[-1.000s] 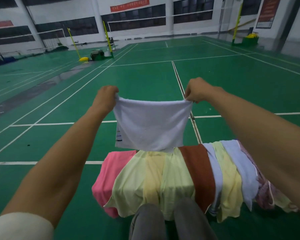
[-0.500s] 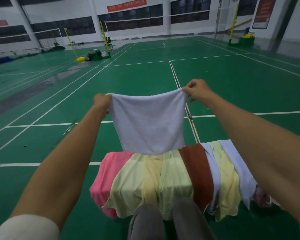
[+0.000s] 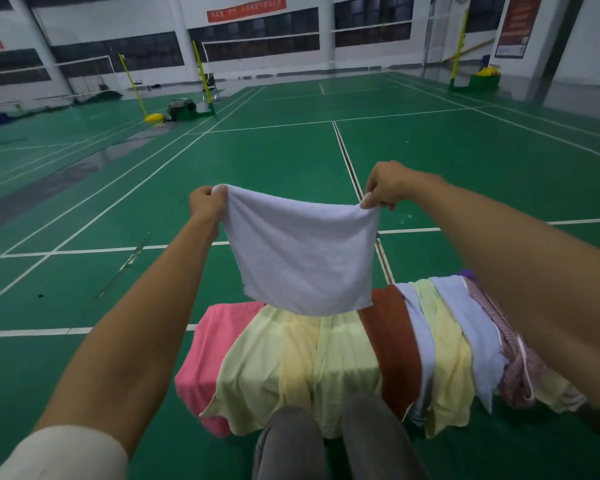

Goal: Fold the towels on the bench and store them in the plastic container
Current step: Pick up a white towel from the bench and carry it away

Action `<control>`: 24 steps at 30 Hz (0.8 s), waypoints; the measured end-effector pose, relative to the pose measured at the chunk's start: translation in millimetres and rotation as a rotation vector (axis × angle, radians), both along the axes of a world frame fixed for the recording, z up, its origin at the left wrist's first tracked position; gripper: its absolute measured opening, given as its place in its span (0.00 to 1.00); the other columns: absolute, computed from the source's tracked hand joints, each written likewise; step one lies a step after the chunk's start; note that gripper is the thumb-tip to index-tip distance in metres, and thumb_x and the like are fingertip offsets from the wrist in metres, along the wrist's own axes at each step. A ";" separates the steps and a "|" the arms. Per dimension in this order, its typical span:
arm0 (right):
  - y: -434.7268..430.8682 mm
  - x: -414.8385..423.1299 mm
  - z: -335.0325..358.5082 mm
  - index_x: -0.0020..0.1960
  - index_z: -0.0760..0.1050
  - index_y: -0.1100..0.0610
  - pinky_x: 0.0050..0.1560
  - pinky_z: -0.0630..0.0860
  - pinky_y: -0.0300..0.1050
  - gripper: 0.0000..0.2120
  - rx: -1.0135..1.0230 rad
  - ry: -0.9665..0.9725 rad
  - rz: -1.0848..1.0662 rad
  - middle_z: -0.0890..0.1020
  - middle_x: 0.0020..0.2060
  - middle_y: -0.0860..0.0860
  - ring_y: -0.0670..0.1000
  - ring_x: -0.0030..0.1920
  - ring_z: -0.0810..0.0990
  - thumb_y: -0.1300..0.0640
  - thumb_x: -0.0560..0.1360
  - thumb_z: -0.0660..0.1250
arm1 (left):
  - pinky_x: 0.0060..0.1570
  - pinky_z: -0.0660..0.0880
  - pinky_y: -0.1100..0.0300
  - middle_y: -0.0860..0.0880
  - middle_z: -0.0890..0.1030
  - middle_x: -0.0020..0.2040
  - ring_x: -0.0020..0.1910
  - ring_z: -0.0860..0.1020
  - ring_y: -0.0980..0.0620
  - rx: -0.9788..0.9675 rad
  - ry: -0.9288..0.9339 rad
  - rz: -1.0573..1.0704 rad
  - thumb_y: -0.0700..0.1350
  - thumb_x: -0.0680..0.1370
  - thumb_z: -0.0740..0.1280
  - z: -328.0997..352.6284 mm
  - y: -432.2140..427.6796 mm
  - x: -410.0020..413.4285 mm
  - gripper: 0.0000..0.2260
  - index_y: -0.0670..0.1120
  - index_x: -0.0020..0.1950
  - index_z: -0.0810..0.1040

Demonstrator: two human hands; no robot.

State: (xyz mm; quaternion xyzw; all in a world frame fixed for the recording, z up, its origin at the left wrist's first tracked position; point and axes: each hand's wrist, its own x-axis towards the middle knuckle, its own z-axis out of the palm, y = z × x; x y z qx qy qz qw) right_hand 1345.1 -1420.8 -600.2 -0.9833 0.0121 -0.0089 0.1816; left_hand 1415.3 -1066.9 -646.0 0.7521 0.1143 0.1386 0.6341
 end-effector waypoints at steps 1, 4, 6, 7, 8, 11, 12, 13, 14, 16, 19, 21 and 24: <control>1.9 -1.0 -0.1 0.47 0.85 0.60 0.41 0.81 0.47 0.09 -0.014 -0.050 -0.027 0.83 0.34 0.54 0.51 0.30 0.80 0.55 0.73 0.78 | 0.51 0.77 0.50 0.49 0.77 0.45 0.49 0.76 0.46 -0.026 0.003 0.008 0.46 0.79 0.68 0.5 -0.7 -1.4 0.06 0.46 0.46 0.75; 2.5 -3.4 -0.9 0.47 0.83 0.63 0.34 0.77 0.43 0.07 0.021 -0.175 -0.084 0.83 0.34 0.55 0.50 0.28 0.79 0.58 0.76 0.74 | 0.61 0.79 0.47 0.48 0.79 0.49 0.55 0.80 0.44 -0.138 0.009 0.038 0.46 0.77 0.73 -0.3 3.6 1.3 0.08 0.47 0.45 0.76; -1.8 -3.4 -0.9 0.48 0.82 0.63 0.27 0.74 0.38 0.04 0.098 -0.226 -0.119 0.83 0.35 0.56 0.47 0.25 0.80 0.62 0.78 0.71 | 0.62 0.79 0.46 0.47 0.81 0.51 0.55 0.80 0.44 -0.195 0.009 0.039 0.47 0.76 0.75 -0.4 7.6 3.6 0.09 0.48 0.44 0.77; -4.5 -3.6 0.0 0.49 0.82 0.62 0.25 0.73 0.37 0.03 0.133 -0.255 -0.138 0.84 0.37 0.57 0.47 0.25 0.81 0.63 0.79 0.69 | 0.63 0.78 0.46 0.47 0.81 0.53 0.55 0.80 0.44 -0.218 0.005 0.034 0.48 0.76 0.76 0.1 8.1 3.6 0.09 0.48 0.44 0.77; -7.3 -3.5 1.5 0.50 0.82 0.61 0.25 0.74 0.38 0.05 0.161 -0.276 -0.153 0.84 0.41 0.58 0.48 0.26 0.82 0.64 0.80 0.67 | 0.63 0.78 0.47 0.47 0.81 0.53 0.56 0.80 0.45 -0.237 -0.005 0.032 0.48 0.76 0.76 0.1 7.9 3.4 0.09 0.48 0.45 0.77; -11.1 -5.0 4.7 0.56 0.82 0.62 0.23 0.74 0.38 0.10 0.158 -0.253 -0.163 0.83 0.49 0.58 0.49 0.26 0.84 0.67 0.80 0.62 | 0.61 0.79 0.50 0.48 0.81 0.51 0.54 0.80 0.46 -0.270 -0.014 0.029 0.49 0.76 0.76 0.9 1.8 -0.9 0.09 0.47 0.46 0.78; -11.0 -4.9 4.9 0.56 0.81 0.63 0.23 0.74 0.38 0.12 0.129 -0.240 -0.162 0.82 0.50 0.58 0.51 0.27 0.84 0.68 0.81 0.61 | 0.60 0.79 0.50 0.48 0.81 0.50 0.52 0.80 0.46 -0.270 -0.013 0.028 0.49 0.76 0.76 -0.3 -0.8 -0.9 0.09 0.47 0.46 0.77; -10.7 -5.2 4.8 0.56 0.81 0.64 0.23 0.74 0.39 0.12 0.097 -0.230 -0.163 0.82 0.50 0.60 0.52 0.29 0.85 0.68 0.81 0.60 | 0.60 0.79 0.50 0.48 0.80 0.49 0.51 0.80 0.47 -0.264 -0.008 0.024 0.49 0.76 0.76 -1.4 -3.2 -2.4 0.10 0.47 0.45 0.77; -10.2 -5.3 4.2 0.56 0.81 0.64 0.24 0.75 0.40 0.11 0.068 -0.217 -0.164 0.82 0.49 0.61 0.54 0.30 0.85 0.68 0.81 0.60 | 0.60 0.79 0.50 0.48 0.80 0.48 0.51 0.79 0.47 -0.258 -0.006 0.019 0.48 0.76 0.76 -3.6 -5.1 -2.5 0.10 0.47 0.45 0.77; -10.6 -5.9 2.5 0.54 0.80 0.64 0.28 0.79 0.44 0.09 0.016 -0.193 -0.171 0.83 0.48 0.62 0.57 0.32 0.86 0.68 0.81 0.62 | 0.58 0.79 0.52 0.47 0.81 0.50 0.50 0.79 0.47 -0.223 -0.002 0.019 0.47 0.75 0.77 -9.0 -6.1 -2.0 0.10 0.46 0.45 0.77; -15.6 -8.4 -1.5 0.53 0.83 0.61 0.36 0.83 0.48 0.07 0.001 -0.205 -0.191 0.84 0.43 0.57 0.55 0.34 0.85 0.63 0.80 0.66 | 0.51 0.75 0.56 0.46 0.82 0.51 0.45 0.76 0.49 -0.134 0.003 0.046 0.46 0.75 0.77 -16.3 -1.5 -5.2 0.09 0.45 0.47 0.79; -18.2 -11.8 -4.0 0.54 0.85 0.55 0.41 0.80 0.47 0.08 0.014 -0.214 -0.211 0.85 0.45 0.53 0.54 0.40 0.83 0.57 0.78 0.70 | 0.42 0.75 0.57 0.44 0.82 0.50 0.39 0.75 0.48 -0.069 0.019 0.062 0.46 0.75 0.77 -22.1 4.1 -4.8 0.09 0.45 0.49 0.79; -17.4 -9.3 -11.8 0.52 0.86 0.55 0.40 0.75 0.44 0.08 0.122 -0.157 -0.293 0.86 0.46 0.54 0.55 0.40 0.80 0.56 0.75 0.71 | 0.35 0.81 0.59 0.42 0.81 0.50 0.33 0.80 0.50 -0.153 0.052 -0.017 0.43 0.79 0.73 -28.8 4.0 -3.0 0.10 0.41 0.54 0.76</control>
